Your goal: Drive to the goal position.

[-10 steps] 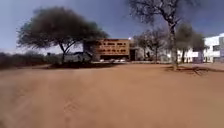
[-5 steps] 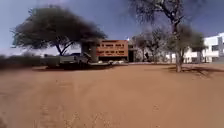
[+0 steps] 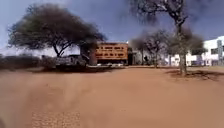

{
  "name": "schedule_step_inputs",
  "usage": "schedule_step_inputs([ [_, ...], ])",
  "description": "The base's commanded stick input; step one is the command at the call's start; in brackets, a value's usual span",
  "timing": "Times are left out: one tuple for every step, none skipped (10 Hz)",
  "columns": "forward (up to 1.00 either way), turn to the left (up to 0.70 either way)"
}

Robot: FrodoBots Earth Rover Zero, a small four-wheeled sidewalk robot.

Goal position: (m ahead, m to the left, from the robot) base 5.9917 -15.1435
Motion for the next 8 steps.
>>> schedule_step_inputs([
  [1.0,0.0],
  [1.0,0.0],
  [1.0,0.0],
  [1.0,0.0],
  [1.0,0.0],
  [1.0,0.0],
  [1.0,0.0],
  [1.0,0.0],
])
